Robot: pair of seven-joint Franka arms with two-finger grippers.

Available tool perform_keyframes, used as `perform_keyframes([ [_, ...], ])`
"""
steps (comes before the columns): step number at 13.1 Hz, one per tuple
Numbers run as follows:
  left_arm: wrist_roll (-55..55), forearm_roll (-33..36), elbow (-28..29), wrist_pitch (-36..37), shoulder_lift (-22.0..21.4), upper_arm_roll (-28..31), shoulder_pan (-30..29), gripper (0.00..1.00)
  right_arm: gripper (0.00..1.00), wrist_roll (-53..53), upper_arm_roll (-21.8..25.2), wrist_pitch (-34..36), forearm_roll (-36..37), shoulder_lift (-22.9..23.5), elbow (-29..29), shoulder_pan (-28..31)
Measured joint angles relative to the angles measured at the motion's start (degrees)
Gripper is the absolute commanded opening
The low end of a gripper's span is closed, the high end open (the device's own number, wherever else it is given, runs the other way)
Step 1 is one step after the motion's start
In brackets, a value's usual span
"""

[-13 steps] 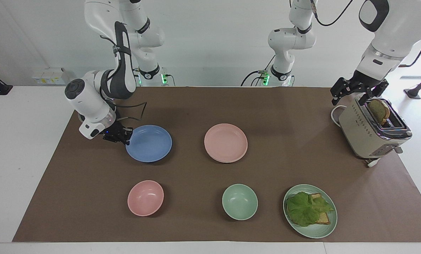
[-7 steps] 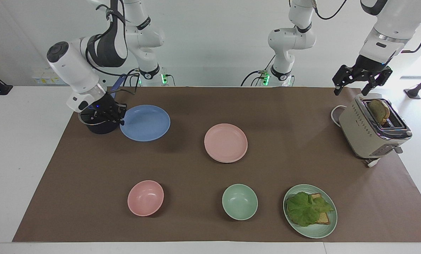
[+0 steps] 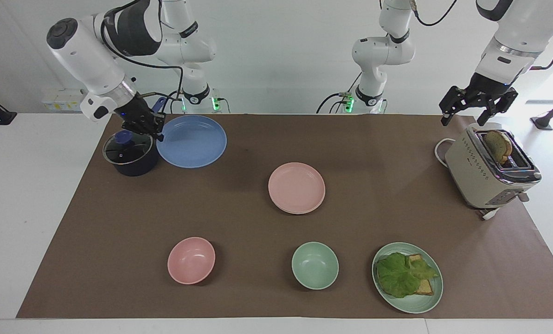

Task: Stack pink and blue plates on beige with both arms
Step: 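Carry the blue plate with the right gripper onto the pink plate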

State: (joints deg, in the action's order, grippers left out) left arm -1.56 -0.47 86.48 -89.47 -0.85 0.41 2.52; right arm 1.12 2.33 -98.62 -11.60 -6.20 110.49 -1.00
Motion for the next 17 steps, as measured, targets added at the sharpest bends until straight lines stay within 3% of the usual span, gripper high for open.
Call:
perform_keyframes([
  [6, 0.0, 0.0, 0.0, 0.1, 0.0, 0.0, 0.0, 1.00, 0.00, 14.5, -1.2, -3.6, 0.0, 3.7, 1.5, -11.7],
  [17, 0.0, 0.0, 0.0, 0.1, 0.0, 0.0, 0.0, 1.00, 0.00, 15.8, -1.2, -21.8, -3.1, 14.8, 1.9, -23.8],
])
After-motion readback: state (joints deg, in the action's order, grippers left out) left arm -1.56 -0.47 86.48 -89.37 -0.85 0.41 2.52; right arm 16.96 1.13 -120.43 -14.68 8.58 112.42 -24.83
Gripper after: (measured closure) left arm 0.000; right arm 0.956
